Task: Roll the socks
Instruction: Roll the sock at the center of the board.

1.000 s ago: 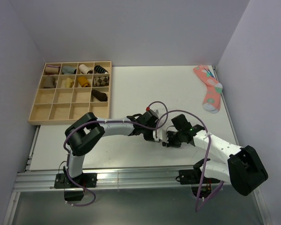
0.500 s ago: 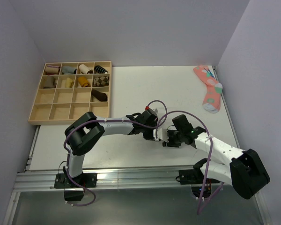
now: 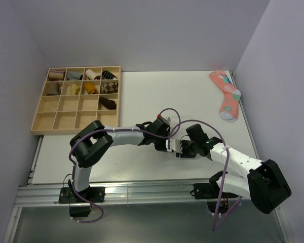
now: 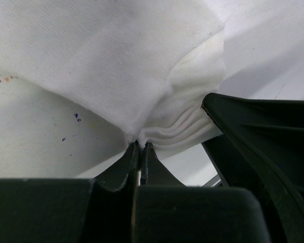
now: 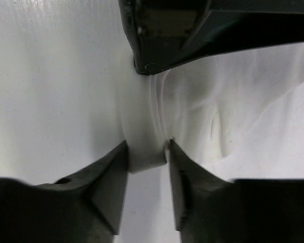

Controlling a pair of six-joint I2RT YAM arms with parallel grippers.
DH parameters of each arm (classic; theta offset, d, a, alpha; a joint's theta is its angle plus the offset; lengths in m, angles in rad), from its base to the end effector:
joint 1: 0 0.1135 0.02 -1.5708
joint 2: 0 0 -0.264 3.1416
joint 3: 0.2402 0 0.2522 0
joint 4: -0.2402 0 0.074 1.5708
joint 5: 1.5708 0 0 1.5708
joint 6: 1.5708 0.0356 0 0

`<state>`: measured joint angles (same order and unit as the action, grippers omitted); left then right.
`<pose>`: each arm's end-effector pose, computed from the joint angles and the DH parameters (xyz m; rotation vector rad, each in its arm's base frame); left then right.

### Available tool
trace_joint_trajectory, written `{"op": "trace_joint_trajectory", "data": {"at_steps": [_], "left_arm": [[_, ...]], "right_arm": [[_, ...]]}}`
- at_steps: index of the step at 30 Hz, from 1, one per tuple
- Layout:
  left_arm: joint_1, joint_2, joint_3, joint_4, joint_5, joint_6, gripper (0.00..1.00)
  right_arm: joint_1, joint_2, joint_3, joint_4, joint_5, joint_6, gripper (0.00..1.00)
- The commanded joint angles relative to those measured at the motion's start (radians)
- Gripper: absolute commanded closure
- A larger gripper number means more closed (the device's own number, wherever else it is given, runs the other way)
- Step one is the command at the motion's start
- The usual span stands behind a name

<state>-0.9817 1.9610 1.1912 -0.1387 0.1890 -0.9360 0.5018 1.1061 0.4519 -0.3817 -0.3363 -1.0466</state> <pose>0.2195 -0.3405 0.1443 0.1531 2.7595 -0.9278 0.1587 0.1005 0.1555 -1.8538 1.7274 0.2272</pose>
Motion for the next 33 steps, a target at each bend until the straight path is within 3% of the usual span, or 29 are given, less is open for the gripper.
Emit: {"op": "trace_joint_trajectory", "data": {"at_steps": [1,6,11,13,23,33], "left_arm": [[0.005,0.027,-0.022,-0.044,-0.005,0.032,1.0],[0.006,0.029,-0.013,-0.049,-0.006,0.032,1.0],[0.006,0.039,-0.004,-0.064,-0.008,0.034,1.0],[0.006,0.042,-0.001,-0.068,-0.008,0.032,1.0],[0.006,0.042,0.019,-0.119,-0.003,0.037,1.0],[0.006,0.068,0.064,-0.156,-0.006,0.046,1.0]], "right_arm": [[0.007,0.005,0.008,-0.003,0.008,-0.015,0.59],[0.007,0.008,0.013,-0.016,0.013,-0.001,0.66],[-0.005,-0.081,-0.022,0.024,0.005,-0.012,0.37],[-0.005,-0.114,-0.015,0.007,-0.012,-0.021,0.34],[0.0,-0.146,0.022,-0.069,-0.066,-0.043,0.41],[0.024,-0.157,0.021,-0.097,-0.087,-0.058,0.41]]}}
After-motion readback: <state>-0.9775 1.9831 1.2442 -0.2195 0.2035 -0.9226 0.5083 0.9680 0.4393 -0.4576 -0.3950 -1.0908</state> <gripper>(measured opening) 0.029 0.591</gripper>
